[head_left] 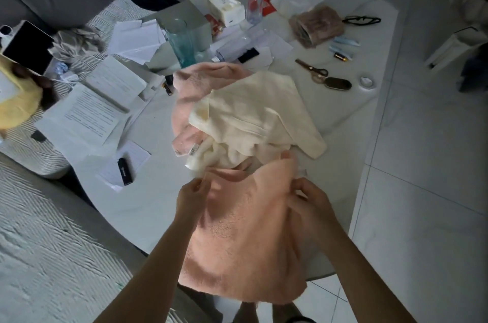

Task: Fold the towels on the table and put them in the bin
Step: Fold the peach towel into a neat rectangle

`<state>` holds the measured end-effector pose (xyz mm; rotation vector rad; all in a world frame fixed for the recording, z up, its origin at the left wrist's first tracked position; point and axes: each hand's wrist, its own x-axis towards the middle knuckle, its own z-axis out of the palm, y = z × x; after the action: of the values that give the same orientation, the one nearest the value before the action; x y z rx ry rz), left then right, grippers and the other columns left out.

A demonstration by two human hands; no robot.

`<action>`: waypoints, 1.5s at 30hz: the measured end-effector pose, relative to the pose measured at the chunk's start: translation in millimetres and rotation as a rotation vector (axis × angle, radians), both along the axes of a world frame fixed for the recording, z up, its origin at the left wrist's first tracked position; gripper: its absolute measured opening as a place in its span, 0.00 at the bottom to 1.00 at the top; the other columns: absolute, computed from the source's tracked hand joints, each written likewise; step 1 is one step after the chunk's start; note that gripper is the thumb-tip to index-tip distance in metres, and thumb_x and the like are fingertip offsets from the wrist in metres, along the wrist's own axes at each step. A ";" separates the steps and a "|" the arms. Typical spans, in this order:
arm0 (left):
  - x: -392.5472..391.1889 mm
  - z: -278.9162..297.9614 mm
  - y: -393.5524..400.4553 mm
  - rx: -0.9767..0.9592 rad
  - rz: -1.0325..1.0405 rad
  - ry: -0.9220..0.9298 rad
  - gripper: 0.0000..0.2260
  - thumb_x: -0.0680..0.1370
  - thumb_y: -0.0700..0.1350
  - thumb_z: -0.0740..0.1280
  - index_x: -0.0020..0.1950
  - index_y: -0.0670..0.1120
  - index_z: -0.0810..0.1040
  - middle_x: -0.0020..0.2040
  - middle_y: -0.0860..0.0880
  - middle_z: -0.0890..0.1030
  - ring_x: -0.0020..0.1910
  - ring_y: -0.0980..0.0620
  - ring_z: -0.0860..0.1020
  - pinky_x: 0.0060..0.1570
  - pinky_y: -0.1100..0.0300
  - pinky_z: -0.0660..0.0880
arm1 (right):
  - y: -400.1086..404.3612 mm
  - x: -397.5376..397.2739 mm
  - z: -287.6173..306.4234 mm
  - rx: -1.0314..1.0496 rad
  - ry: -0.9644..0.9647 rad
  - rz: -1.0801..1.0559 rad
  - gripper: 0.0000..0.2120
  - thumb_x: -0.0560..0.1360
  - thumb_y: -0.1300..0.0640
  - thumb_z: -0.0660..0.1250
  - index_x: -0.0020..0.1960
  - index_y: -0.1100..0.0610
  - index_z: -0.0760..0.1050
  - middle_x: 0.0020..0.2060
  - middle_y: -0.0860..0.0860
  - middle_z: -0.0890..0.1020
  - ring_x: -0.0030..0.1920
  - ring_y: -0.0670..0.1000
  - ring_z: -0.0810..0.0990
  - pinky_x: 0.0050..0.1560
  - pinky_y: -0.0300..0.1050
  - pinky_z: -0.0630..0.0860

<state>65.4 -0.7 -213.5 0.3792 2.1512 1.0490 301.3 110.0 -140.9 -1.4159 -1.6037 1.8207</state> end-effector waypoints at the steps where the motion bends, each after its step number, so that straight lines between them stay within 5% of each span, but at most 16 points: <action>1: 0.2 -3.0 2.0 0.000 -0.036 0.022 0.16 0.81 0.52 0.65 0.39 0.45 0.82 0.32 0.48 0.81 0.32 0.51 0.76 0.34 0.57 0.70 | 2.8 -9.8 -3.9 -0.002 -0.016 -0.007 0.02 0.72 0.56 0.70 0.43 0.49 0.81 0.40 0.46 0.85 0.43 0.46 0.83 0.42 0.37 0.77; 3: -1.8 -6.6 5.6 0.038 -0.048 0.055 0.17 0.80 0.51 0.67 0.38 0.40 0.82 0.33 0.45 0.78 0.31 0.50 0.74 0.34 0.56 0.70 | 3.7 -23.0 -14.0 -0.076 -0.009 -0.086 0.06 0.77 0.60 0.68 0.45 0.51 0.81 0.39 0.45 0.86 0.42 0.47 0.84 0.37 0.31 0.77; 6: -8.5 -13.4 6.2 0.008 -0.051 0.098 0.13 0.80 0.51 0.68 0.49 0.43 0.87 0.47 0.46 0.83 0.48 0.46 0.81 0.49 0.51 0.78 | -5.9 -27.8 -21.9 -0.140 -0.022 -0.096 0.05 0.78 0.53 0.69 0.53 0.51 0.79 0.46 0.46 0.87 0.44 0.45 0.85 0.39 0.36 0.81; 9: -11.3 -20.5 -0.8 -0.150 -0.181 0.080 0.17 0.79 0.58 0.65 0.44 0.48 0.86 0.38 0.50 0.85 0.42 0.48 0.83 0.44 0.54 0.78 | -7.2 -20.1 -30.0 -0.131 -0.279 -0.125 0.14 0.80 0.55 0.66 0.63 0.57 0.71 0.53 0.56 0.81 0.51 0.53 0.81 0.55 0.53 0.80; 11: -12.2 -23.7 -7.7 -0.189 -0.244 0.038 0.18 0.78 0.59 0.66 0.41 0.46 0.84 0.34 0.49 0.84 0.39 0.49 0.82 0.41 0.55 0.78 | -6.9 -14.1 -31.9 -0.176 -0.318 -0.158 0.20 0.77 0.57 0.70 0.66 0.58 0.68 0.54 0.56 0.78 0.53 0.57 0.80 0.53 0.52 0.79; 15: -10.1 -22.7 -23.8 -0.111 -0.256 0.045 0.09 0.78 0.52 0.70 0.42 0.49 0.86 0.34 0.50 0.85 0.37 0.50 0.83 0.39 0.54 0.78 | -10.6 -4.1 -20.9 -0.320 -0.345 -0.105 0.12 0.80 0.57 0.67 0.62 0.58 0.73 0.50 0.54 0.80 0.43 0.49 0.79 0.33 0.34 0.75; 19: 1.9 -10.6 -30.8 -0.073 -0.243 0.033 0.10 0.77 0.51 0.71 0.42 0.46 0.85 0.38 0.48 0.85 0.39 0.51 0.83 0.44 0.55 0.76 | -7.3 15.3 -21.5 -0.194 -0.536 0.108 0.17 0.79 0.51 0.68 0.62 0.61 0.78 0.54 0.58 0.82 0.51 0.57 0.81 0.54 0.52 0.77; 22: 4.5 -2.5 -40.0 -0.017 -0.120 -0.177 0.14 0.77 0.54 0.71 0.41 0.43 0.83 0.39 0.43 0.85 0.38 0.48 0.81 0.41 0.55 0.75 | -2.7 15.1 -24.4 -0.135 -0.434 -0.006 0.17 0.79 0.56 0.68 0.65 0.61 0.75 0.58 0.57 0.81 0.58 0.59 0.79 0.51 0.46 0.74; 24: -1.0 3.7 -49.1 0.067 -0.014 -0.266 0.11 0.77 0.51 0.72 0.40 0.45 0.83 0.38 0.43 0.84 0.36 0.47 0.80 0.36 0.55 0.74 | 1.4 4.2 -21.9 -0.100 -0.289 -0.099 0.12 0.79 0.58 0.66 0.62 0.57 0.78 0.53 0.49 0.83 0.57 0.53 0.82 0.44 0.36 0.74; 26: -9.5 11.9 -59.6 0.139 0.091 -0.301 0.08 0.76 0.50 0.73 0.41 0.47 0.83 0.37 0.44 0.83 0.36 0.47 0.80 0.35 0.54 0.75 | 4.5 -13.2 -26.6 -0.064 -0.213 -0.080 0.07 0.77 0.56 0.66 0.52 0.53 0.81 0.43 0.44 0.86 0.44 0.42 0.85 0.36 0.30 0.77; 28: -15.2 16.3 -73.9 0.185 0.177 -0.249 0.10 0.75 0.54 0.73 0.42 0.48 0.83 0.37 0.45 0.82 0.37 0.48 0.79 0.37 0.53 0.76 | 5.7 -33.4 -35.1 -0.086 -0.207 -0.068 0.08 0.79 0.60 0.63 0.44 0.56 0.78 0.37 0.48 0.84 0.38 0.33 0.82 0.41 0.29 0.75; 30: -17.0 16.6 -89.9 0.204 0.247 -0.161 0.12 0.74 0.57 0.72 0.42 0.48 0.83 0.35 0.48 0.81 0.36 0.50 0.77 0.38 0.53 0.74 | 2.8 -48.4 -49.1 -0.125 -0.262 0.035 0.08 0.79 0.57 0.65 0.46 0.60 0.79 0.41 0.52 0.84 0.42 0.38 0.83 0.51 0.41 0.77; 33: -16.4 9.8 -103.3 0.149 0.316 -0.094 0.11 0.76 0.56 0.71 0.41 0.50 0.83 0.33 0.50 0.82 0.38 0.49 0.78 0.39 0.56 0.74 | -13.9 -53.1 -61.5 -0.235 -0.292 0.188 0.14 0.72 0.48 0.67 0.51 0.55 0.82 0.45 0.52 0.87 0.47 0.53 0.86 0.52 0.53 0.83; 39: -8.1 -4.9 -96.3 -0.006 0.264 -0.138 0.06 0.79 0.53 0.68 0.47 0.52 0.81 0.42 0.50 0.85 0.47 0.48 0.81 0.38 0.58 0.74 | -19.7 -44.5 -69.2 0.013 -0.377 0.245 0.12 0.64 0.49 0.66 0.34 0.59 0.77 0.32 0.52 0.80 0.36 0.49 0.80 0.38 0.47 0.73; 42: -2.9 -2.9 -91.8 -0.024 0.155 -0.232 0.10 0.78 0.56 0.68 0.43 0.52 0.84 0.37 0.49 0.85 0.40 0.51 0.81 0.40 0.59 0.76 | -11.8 -45.2 -72.3 0.046 -0.343 0.235 0.09 0.72 0.52 0.68 0.41 0.59 0.80 0.39 0.51 0.84 0.41 0.51 0.82 0.44 0.46 0.77; 45: -1.2 1.1 -91.0 0.005 0.115 -0.230 0.14 0.77 0.55 0.69 0.39 0.46 0.82 0.34 0.43 0.81 0.36 0.52 0.76 0.39 0.59 0.74 | -10.9 -51.7 -71.7 0.010 -0.382 0.256 0.09 0.75 0.54 0.67 0.44 0.59 0.82 0.34 0.50 0.83 0.40 0.52 0.84 0.39 0.43 0.76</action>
<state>64.2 -91.8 -212.4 0.1309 1.9830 1.1050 249.5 99.2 -212.6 -1.7004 -2.0605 1.7441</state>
